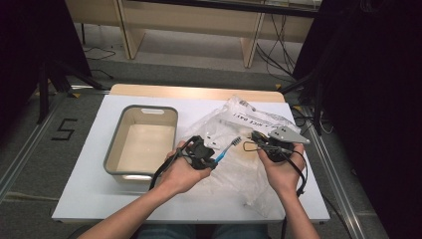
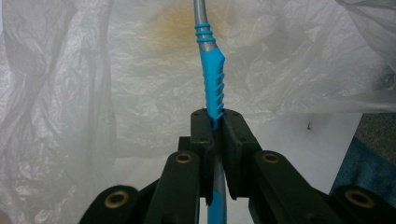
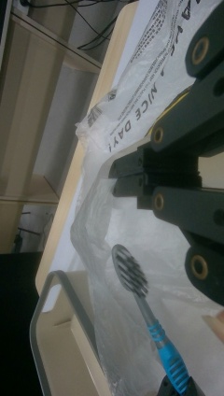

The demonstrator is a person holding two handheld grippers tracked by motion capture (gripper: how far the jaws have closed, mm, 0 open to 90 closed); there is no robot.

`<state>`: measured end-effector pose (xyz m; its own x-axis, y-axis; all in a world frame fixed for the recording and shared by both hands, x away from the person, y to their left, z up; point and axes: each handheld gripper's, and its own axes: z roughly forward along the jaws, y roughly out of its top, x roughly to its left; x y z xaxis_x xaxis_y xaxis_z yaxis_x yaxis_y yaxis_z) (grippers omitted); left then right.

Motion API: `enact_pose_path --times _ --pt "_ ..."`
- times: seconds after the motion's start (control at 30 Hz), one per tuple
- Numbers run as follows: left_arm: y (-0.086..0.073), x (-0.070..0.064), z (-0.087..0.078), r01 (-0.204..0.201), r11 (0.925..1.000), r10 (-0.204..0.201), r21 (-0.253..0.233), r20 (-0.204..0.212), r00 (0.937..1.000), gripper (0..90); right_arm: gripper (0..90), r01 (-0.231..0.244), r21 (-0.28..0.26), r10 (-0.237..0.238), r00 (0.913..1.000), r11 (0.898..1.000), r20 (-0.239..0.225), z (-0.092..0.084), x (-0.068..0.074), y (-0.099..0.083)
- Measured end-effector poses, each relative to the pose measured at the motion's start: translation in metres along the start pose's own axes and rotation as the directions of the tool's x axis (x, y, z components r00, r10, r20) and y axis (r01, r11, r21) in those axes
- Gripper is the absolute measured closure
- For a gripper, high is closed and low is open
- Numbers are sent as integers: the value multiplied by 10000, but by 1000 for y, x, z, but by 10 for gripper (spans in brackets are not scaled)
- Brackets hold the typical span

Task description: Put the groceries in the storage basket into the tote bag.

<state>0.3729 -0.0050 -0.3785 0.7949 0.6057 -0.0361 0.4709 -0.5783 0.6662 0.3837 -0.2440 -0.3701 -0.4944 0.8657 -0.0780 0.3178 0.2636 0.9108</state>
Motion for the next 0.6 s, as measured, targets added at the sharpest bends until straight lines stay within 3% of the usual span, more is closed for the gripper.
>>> enact_pose_path --times 0.6 --pt "3 -4 20 14 9994 -12 336 -58 10000 833 900 2 -40 -2 10000 10000 -11 -1 0 0"
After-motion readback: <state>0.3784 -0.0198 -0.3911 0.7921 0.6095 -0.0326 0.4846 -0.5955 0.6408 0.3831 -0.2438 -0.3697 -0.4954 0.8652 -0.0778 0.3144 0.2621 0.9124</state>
